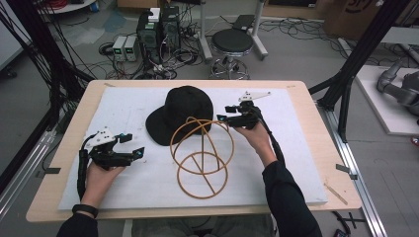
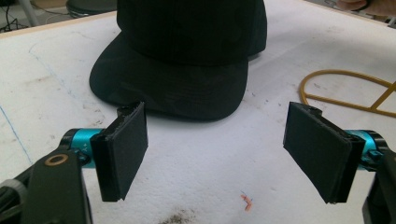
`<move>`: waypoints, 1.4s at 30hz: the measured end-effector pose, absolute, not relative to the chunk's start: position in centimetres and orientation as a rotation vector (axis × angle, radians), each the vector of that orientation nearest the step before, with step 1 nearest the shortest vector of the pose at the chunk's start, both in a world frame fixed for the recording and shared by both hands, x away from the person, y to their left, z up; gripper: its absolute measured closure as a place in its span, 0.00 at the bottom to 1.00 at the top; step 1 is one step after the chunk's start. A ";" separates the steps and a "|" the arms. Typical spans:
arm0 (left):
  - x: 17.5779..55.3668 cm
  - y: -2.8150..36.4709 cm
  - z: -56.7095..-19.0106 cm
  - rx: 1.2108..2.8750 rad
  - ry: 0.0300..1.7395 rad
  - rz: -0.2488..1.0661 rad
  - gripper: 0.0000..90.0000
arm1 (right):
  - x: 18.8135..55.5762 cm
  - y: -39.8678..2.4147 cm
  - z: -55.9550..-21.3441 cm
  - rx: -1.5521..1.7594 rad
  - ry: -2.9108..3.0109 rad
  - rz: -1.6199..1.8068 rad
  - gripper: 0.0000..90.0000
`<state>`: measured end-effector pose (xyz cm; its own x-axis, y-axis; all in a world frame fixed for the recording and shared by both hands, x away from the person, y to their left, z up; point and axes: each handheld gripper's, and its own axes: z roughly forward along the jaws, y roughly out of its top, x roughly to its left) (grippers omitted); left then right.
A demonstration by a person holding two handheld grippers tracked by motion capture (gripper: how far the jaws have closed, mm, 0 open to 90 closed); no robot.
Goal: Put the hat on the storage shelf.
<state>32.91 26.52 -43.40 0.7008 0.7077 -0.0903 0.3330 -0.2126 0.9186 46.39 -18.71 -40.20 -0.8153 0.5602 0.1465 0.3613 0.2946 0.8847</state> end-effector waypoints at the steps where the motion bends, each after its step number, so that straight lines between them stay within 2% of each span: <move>1: 32.9 26.6 -43.4 1.814 0.819 0.425 0.24 | 46.6 -18.4 -40.4 0.849 2.362 1.545 0.44; 8: 32.9 26.7 -43.5 1.816 0.820 0.425 0.24 | 49.0 -17.3 -41.8 0.904 2.409 1.564 0.40; 15: 32.9 26.9 -43.6 1.816 0.828 0.417 0.24 | 50.4 -16.6 -43.1 0.950 2.468 1.557 0.42; 21: 32.8 26.8 -43.6 1.826 0.826 0.416 0.24 | 51.1 -15.7 -43.6 0.947 2.525 1.552 0.60; 26: 32.7 26.9 -43.8 1.832 0.834 0.418 0.25 | 51.0 -15.4 -43.2 0.889 2.523 1.542 0.88; 29: 32.7 27.0 -43.8 1.833 0.838 0.421 0.25 | 50.7 -15.4 -42.9 0.861 2.527 1.530 0.97; 35: 32.7 27.1 -43.7 1.831 0.835 0.425 0.24 | 49.7 -15.1 -41.3 0.781 2.497 1.537 1.00; 42: 32.7 27.0 -43.7 1.829 0.833 0.425 0.25 | 48.4 -14.4 -37.7 0.742 2.408 1.644 1.00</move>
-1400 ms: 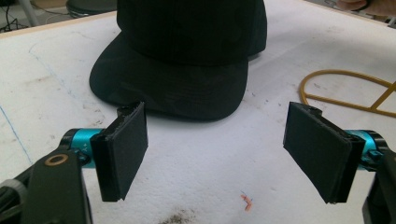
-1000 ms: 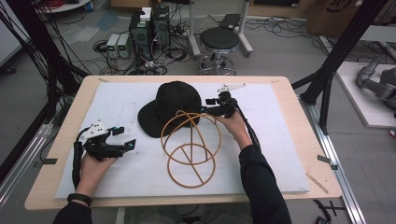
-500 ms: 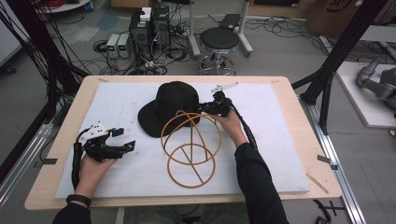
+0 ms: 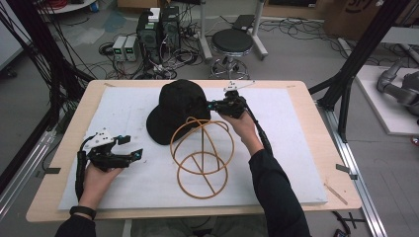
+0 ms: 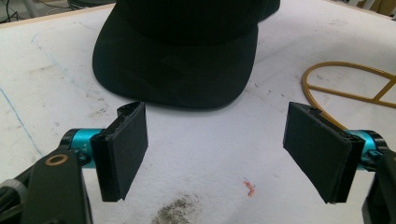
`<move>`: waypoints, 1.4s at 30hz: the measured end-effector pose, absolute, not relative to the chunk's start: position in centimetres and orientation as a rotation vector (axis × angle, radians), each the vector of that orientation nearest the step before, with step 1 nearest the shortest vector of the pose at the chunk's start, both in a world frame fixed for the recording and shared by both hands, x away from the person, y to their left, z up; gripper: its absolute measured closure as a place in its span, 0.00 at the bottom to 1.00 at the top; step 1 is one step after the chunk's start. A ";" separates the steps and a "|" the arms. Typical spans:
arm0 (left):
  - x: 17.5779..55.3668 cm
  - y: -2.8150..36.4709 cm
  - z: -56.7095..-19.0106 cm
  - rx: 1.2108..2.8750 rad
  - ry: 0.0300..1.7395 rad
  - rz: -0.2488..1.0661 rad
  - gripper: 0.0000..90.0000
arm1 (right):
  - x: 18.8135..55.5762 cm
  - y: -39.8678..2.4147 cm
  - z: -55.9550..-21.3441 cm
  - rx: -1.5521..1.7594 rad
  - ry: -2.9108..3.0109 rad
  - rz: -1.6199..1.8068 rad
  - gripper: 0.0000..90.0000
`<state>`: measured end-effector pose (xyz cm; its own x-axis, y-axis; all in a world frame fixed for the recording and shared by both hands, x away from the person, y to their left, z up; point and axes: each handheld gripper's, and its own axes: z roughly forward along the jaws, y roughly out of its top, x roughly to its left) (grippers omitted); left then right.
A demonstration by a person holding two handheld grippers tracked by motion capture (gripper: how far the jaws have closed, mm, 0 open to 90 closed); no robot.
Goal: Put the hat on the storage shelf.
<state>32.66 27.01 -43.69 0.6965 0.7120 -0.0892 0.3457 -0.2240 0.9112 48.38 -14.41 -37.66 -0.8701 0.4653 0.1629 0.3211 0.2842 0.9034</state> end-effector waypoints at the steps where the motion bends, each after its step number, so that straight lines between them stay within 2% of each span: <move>1: 32.7 27.0 -43.7 1.828 0.832 0.425 0.25 | 48.3 -14.2 -37.0 0.738 2.396 1.670 1.00; 11: 32.6 27.2 -43.6 1.822 0.835 0.424 0.25 | 47.3 -12.5 -32.3 0.700 2.353 1.724 1.00; 20: 32.6 27.2 -43.6 1.822 0.833 0.426 0.25 | 46.7 -11.6 -30.2 0.702 2.329 1.704 1.00; 42: 32.5 27.5 -43.5 1.819 0.838 0.438 0.25 | 42.2 -8.6 -23.0 0.614 2.316 1.635 1.00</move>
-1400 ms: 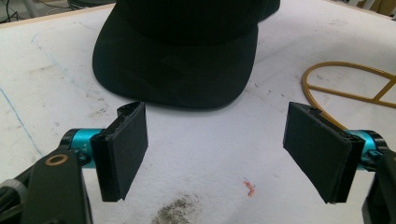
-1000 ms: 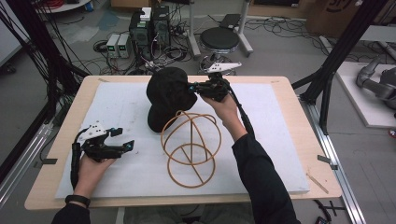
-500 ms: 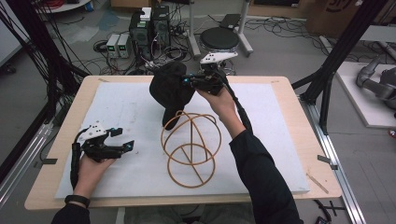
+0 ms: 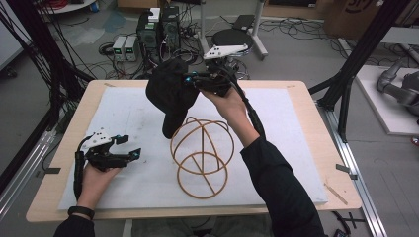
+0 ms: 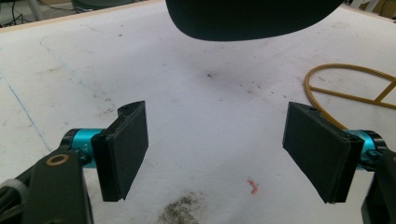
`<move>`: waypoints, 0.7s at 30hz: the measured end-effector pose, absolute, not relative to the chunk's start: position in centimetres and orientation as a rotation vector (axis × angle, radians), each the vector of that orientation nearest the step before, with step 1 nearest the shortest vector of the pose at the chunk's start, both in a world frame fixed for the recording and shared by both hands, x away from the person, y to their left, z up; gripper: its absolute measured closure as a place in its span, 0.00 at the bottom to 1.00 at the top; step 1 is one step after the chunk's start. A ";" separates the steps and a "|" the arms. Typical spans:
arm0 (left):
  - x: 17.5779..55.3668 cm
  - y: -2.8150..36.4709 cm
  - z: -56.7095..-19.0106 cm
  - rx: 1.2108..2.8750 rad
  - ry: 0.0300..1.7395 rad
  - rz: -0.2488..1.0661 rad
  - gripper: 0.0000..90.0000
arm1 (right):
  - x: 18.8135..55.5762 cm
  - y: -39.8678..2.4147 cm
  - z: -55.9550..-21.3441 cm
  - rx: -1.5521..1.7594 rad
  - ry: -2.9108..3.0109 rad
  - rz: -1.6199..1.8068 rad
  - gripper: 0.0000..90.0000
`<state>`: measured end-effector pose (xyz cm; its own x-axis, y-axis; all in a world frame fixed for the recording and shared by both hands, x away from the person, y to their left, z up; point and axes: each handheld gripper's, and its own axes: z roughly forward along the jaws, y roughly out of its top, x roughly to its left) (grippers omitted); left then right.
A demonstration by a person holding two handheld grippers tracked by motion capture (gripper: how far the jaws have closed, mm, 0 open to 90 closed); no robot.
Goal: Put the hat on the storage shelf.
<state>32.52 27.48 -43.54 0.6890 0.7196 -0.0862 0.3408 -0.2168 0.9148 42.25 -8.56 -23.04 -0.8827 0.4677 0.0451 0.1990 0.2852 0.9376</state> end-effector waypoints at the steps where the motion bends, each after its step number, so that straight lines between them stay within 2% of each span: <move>1: 32.5 27.5 -43.5 1.819 0.838 0.438 0.25 | 42.2 -8.6 -23.0 0.614 2.316 1.635 1.00; 8: 32.5 27.5 -43.5 1.816 0.838 0.442 0.25 | 39.5 -7.8 -20.8 0.568 2.317 1.690 1.00; 21: 32.5 27.5 -43.5 1.817 0.838 0.444 0.25 | 34.4 -7.9 -19.2 0.418 2.336 1.750 1.00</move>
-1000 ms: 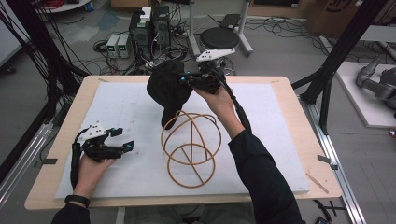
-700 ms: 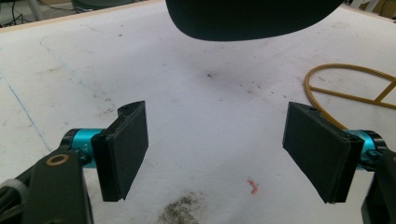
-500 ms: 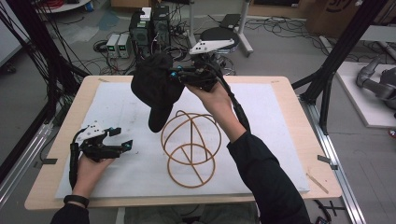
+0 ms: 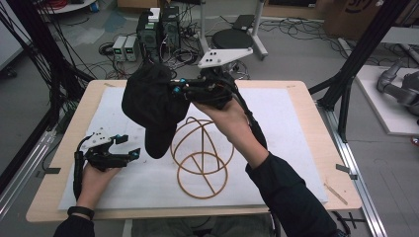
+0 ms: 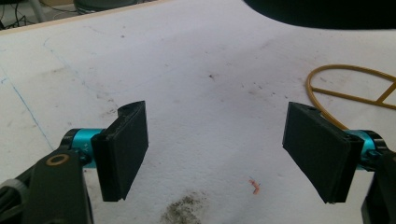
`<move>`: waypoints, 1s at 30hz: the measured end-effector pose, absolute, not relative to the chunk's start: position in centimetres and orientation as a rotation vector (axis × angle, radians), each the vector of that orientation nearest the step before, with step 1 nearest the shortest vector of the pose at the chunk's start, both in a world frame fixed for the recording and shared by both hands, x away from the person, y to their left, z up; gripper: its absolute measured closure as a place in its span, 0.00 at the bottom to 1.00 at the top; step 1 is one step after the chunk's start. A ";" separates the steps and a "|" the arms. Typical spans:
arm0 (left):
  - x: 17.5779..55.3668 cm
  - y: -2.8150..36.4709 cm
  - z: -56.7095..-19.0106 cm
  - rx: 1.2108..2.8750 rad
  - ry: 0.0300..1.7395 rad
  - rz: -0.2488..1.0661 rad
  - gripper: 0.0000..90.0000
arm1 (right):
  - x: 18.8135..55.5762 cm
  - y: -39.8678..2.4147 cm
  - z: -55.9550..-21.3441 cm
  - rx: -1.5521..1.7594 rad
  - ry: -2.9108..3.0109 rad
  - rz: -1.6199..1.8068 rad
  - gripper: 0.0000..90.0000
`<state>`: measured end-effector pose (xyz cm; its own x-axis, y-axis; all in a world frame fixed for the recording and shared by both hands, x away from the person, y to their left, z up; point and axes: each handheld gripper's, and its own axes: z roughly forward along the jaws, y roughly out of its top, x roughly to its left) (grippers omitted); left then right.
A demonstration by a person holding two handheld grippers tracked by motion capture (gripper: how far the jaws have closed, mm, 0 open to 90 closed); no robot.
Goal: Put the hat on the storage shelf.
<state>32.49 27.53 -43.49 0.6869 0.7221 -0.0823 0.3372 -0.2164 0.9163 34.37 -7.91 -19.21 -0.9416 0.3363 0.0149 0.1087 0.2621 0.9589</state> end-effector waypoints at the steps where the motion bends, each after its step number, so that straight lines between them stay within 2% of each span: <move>1: 32.5 27.5 -43.5 1.818 0.838 0.444 0.25 | 34.1 -8.0 -19.2 0.411 2.338 1.751 1.00; 14: 32.5 27.5 -43.5 1.816 0.842 0.442 0.25 | 30.6 -10.7 -19.8 0.404 2.291 1.813 1.00; 30: 32.5 27.4 -43.5 1.816 0.838 0.439 0.25 | 29.1 -7.7 -20.0 0.339 2.282 1.708 1.00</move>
<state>32.52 27.40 -43.52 0.6886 0.7200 -0.0859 0.3388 -0.2148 0.9160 29.12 -7.75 -19.98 -0.9361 0.3435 -0.0752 0.0247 0.2775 0.9604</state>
